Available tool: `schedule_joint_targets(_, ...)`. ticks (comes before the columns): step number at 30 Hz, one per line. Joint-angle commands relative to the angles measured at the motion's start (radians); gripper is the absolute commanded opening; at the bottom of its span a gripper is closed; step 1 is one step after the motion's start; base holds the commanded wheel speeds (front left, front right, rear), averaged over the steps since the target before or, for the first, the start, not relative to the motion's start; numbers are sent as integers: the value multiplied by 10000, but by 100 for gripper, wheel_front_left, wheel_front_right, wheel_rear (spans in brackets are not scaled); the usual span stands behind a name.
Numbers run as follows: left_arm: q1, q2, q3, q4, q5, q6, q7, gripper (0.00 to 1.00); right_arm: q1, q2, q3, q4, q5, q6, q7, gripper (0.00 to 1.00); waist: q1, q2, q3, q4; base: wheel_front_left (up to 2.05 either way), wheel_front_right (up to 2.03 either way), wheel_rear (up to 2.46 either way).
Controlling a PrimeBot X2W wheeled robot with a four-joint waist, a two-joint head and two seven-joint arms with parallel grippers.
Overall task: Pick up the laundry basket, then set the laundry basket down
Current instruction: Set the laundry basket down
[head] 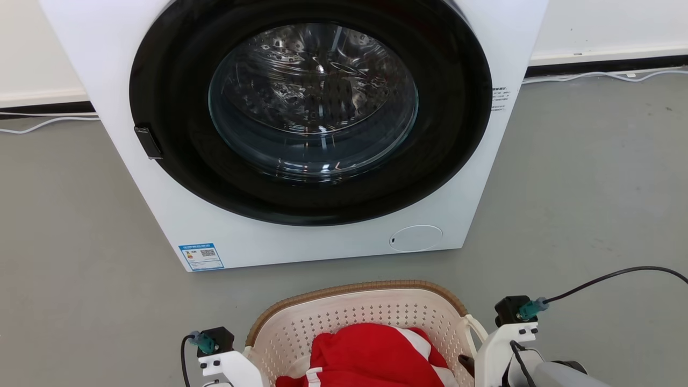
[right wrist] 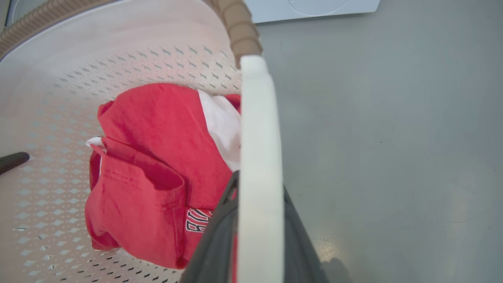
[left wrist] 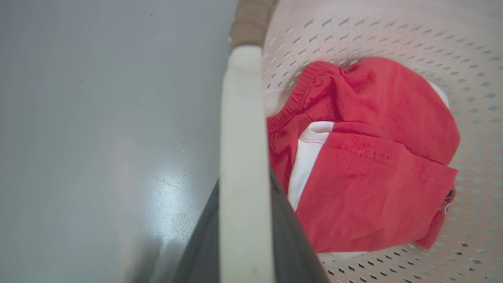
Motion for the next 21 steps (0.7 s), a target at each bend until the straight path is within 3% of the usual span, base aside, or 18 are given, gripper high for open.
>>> schedule_joint_targets(1,-388,196,119,-121,53,-135,-169,0,-152,55,124,-247,-61,179,-54,0,0,0,22,-11,0,0,0)
schedule_joint_targets(10,-683,187,94,-121,130,-95,-592,0,-319,-86,133,-404,-101,179,-444,0,0,0,589,-43,0,0,0)
schedule_joint_targets(21,-1660,166,73,-121,373,199,-1795,0,-911,-439,139,-624,-219,179,-1696,0,0,0,2386,99,0,0,0)
